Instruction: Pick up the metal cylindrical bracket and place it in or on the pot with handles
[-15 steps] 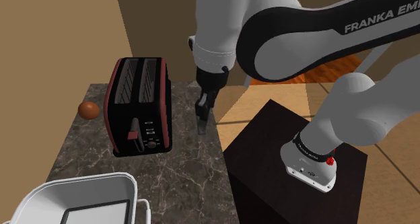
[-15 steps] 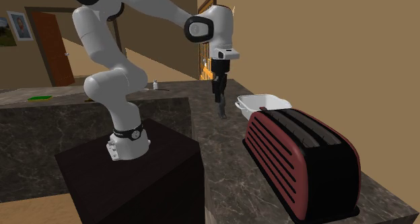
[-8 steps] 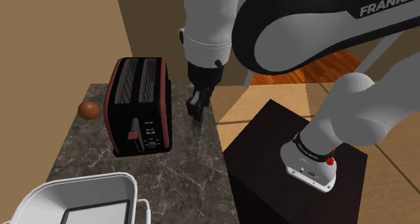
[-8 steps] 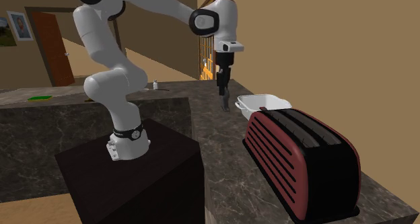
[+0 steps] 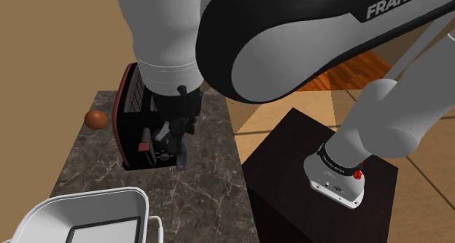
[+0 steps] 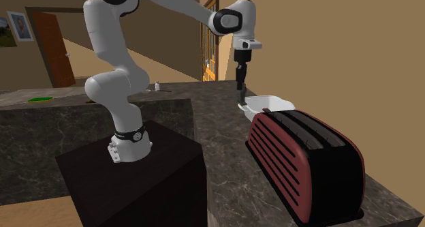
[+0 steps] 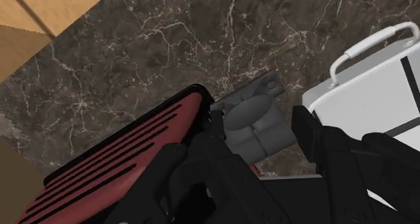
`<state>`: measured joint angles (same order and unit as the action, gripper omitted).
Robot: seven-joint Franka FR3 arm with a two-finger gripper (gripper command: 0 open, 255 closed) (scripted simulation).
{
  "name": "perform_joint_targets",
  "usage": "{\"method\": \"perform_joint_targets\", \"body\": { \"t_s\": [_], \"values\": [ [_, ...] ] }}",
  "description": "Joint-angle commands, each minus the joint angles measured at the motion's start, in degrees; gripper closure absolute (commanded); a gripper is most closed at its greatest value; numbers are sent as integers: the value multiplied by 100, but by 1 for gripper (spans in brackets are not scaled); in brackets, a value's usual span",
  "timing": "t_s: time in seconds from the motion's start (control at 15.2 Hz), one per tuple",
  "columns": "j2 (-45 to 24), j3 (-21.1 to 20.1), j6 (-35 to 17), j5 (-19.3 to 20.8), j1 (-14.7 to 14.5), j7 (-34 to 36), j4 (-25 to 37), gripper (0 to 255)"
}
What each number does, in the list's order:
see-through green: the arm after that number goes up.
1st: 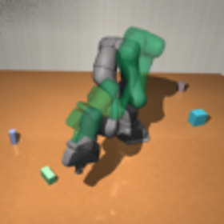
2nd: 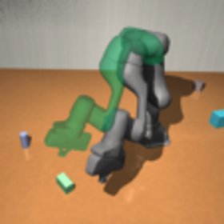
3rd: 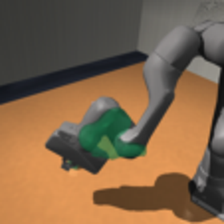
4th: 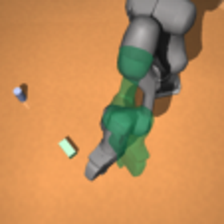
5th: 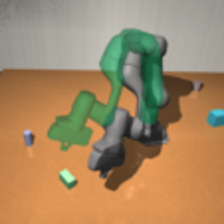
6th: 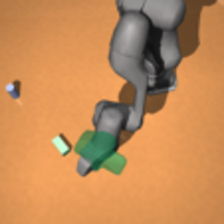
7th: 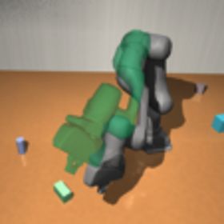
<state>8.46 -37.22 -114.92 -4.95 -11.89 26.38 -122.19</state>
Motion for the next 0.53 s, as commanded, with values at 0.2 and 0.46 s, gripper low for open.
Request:
{"method": "perform_joint_targets", "body": {
  "t_s": [0.2, 0.46],
  "values": [
    [-1145, -437, 266, 768, -202, 998, 1168, 255],
    [-2192, -550, 633, 1508, -669, 1732, 2278, 255]
  ]
}}
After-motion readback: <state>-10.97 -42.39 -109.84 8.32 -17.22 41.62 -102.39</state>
